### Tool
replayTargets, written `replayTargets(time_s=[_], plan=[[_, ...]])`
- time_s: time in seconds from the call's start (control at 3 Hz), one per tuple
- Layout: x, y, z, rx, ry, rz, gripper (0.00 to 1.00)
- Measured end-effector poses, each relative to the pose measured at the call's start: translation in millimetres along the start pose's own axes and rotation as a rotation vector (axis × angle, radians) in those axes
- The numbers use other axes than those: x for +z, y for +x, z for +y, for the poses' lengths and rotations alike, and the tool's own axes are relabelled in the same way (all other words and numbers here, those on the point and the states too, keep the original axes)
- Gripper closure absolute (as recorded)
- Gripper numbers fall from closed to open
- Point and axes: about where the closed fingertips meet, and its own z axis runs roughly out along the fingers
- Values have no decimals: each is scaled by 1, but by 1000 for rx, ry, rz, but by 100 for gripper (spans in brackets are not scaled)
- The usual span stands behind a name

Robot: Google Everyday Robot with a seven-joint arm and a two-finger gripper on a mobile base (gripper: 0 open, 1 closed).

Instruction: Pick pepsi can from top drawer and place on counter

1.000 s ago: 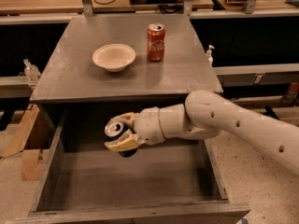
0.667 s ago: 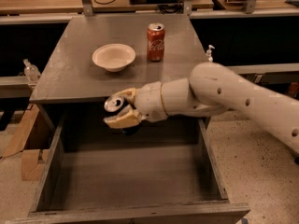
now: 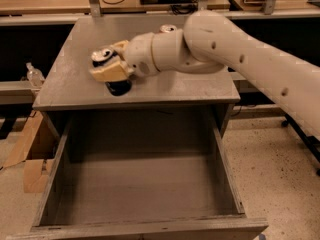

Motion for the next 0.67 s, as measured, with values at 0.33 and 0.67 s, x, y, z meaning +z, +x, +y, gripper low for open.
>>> replayTargets(time_s=[0.33,0.67], plan=[[63,-53,-51,37,66,-108,100],[103,-76,-87,73,138,-171,100]])
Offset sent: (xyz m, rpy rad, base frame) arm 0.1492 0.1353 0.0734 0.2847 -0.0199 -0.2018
